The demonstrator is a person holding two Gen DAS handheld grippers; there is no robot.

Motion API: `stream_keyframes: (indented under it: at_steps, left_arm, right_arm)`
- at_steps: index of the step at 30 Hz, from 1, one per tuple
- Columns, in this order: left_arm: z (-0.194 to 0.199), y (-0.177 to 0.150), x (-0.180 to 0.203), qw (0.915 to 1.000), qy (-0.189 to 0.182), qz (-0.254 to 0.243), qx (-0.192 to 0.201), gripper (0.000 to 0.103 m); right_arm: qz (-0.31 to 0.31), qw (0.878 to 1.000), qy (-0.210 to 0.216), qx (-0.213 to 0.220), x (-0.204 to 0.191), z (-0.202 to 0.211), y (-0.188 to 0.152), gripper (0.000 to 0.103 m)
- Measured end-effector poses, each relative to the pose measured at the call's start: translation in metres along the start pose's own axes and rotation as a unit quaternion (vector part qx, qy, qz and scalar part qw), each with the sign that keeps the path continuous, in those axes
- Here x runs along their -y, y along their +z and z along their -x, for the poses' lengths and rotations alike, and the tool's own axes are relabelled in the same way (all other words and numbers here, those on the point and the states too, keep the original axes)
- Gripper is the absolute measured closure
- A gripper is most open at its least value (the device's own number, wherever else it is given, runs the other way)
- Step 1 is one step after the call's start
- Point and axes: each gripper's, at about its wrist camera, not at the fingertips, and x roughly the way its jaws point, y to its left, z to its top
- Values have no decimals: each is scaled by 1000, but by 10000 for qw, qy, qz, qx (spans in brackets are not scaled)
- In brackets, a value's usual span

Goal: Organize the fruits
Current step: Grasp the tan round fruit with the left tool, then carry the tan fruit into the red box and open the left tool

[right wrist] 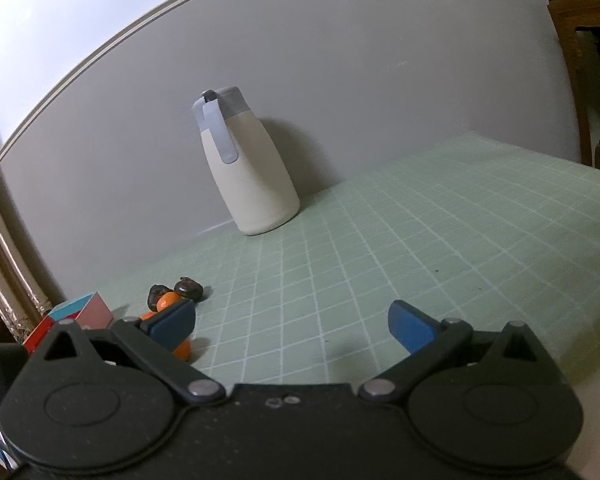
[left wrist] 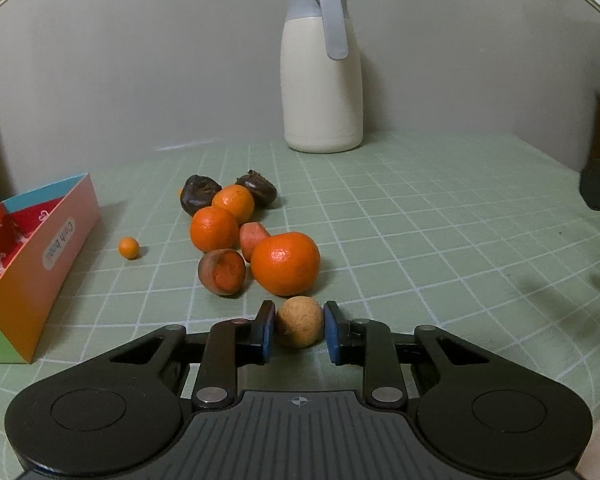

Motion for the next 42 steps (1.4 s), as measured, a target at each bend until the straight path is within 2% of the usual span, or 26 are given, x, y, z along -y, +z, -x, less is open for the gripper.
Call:
stream_keyframes:
  at_steps: [7, 13, 18, 22, 27, 32, 36, 42]
  left_arm:
    - [6, 3, -10, 9999, -5, 78, 73, 77]
    - [24, 14, -31, 9989, 225, 76, 396, 77]
    - [40, 29, -76, 9945, 725, 242, 714, 77]
    - [43, 37, -125, 9881, 1269, 389, 783, 77]
    - [31, 37, -194, 9784, 1795, 892, 496, 77]
    - [12, 28, -249, 9688, 1960, 1520, 0, 77]
    - [4, 18, -275, 9622, 2008, 1815, -308, 77]
    - [2, 10, -286, 9569, 2277, 1743, -453, 77]
  right_arm:
    - [111, 9999, 19, -94, -8, -6, -2, 0]
    - [295, 9994, -5, -191, -21, -14, -4, 0]
    - [402, 9987, 82, -311, -36, -23, -8, 0]
    - [664, 9968, 182, -407, -56, -34, -14, 0]
    - [847, 9942, 361, -553, -84, -49, -24, 0]
    - [1129, 9897, 488, -734, -111, -66, -36, 0]
    - [1292, 9864, 583, -832, -127, -78, -43, 0]
    - [1399, 9837, 686, -895, -139, -85, -47, 0]
